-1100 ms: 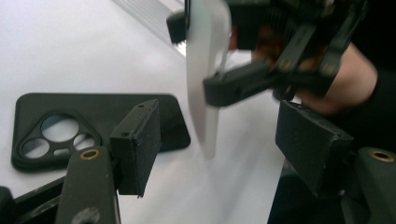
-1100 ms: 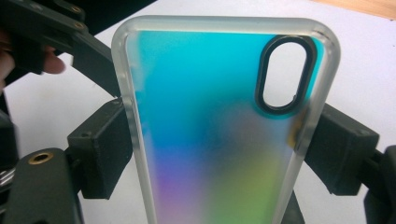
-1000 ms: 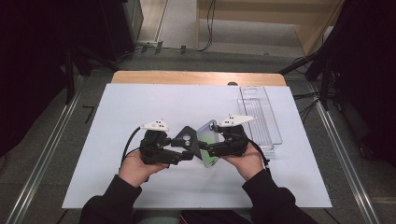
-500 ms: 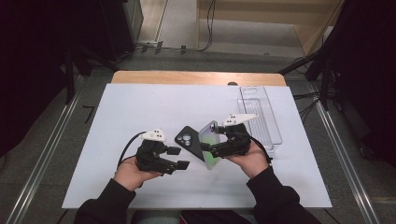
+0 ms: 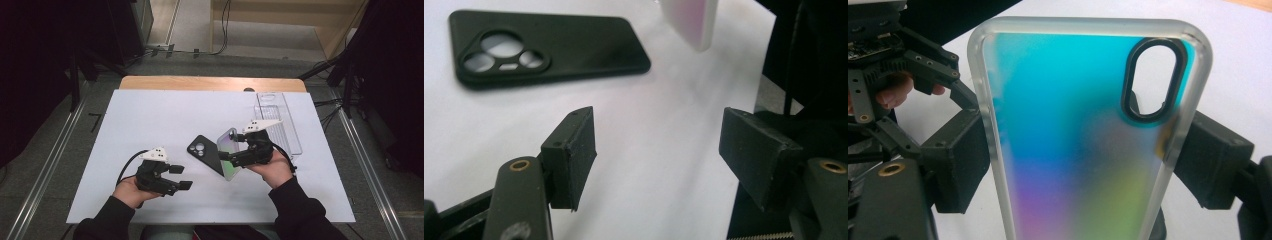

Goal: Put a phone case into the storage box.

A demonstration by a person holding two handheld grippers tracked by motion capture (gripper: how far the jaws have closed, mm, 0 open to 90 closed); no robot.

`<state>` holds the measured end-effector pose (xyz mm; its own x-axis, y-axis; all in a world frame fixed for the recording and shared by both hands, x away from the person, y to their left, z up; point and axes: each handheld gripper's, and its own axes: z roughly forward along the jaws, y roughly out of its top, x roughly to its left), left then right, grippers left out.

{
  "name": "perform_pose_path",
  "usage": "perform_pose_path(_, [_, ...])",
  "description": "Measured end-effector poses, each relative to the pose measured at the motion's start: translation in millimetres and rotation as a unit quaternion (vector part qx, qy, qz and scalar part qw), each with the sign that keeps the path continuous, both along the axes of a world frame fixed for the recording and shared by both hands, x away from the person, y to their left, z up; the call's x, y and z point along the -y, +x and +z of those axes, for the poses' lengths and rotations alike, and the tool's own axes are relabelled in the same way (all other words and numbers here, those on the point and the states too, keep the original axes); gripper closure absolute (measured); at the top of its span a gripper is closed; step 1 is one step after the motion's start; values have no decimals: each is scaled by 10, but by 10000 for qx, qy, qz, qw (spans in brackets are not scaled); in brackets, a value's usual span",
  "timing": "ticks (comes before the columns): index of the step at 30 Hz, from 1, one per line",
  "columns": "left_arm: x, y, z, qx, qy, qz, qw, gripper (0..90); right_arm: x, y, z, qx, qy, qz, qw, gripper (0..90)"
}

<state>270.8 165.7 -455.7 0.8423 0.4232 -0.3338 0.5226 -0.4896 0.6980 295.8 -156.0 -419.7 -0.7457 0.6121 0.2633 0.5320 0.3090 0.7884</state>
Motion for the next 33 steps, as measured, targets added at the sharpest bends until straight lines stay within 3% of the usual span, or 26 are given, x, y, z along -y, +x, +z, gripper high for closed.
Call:
perform_pose_path(5, [-131, -23, -54, 14, 118, 155, 9998, 308, 36, 6, 13, 27, -70, -44, 10000, 150])
perform_pose_path(12, [-291, -40, -64, -3, 129, 429, 9990, 307, 84, 4, 48, 13, -28, -125, 9999, 150])
perform_pose_path(18, [-376, -26, -56, -12, 135, 850, 9963, 308, 149, 0, 113, 56, 3, -451, 9990, 150])
perform_pose_path(28, [-391, -10, -58, -72, 84, 923, 9957, 307, 328, -3, 259, 293, 86, -898, 9955, 150])
perform_pose_path(33, [-403, -17, -51, -78, 70, 961, 9953, 307, 450, 13, 324, 292, 110, -1170, 9926, 150])
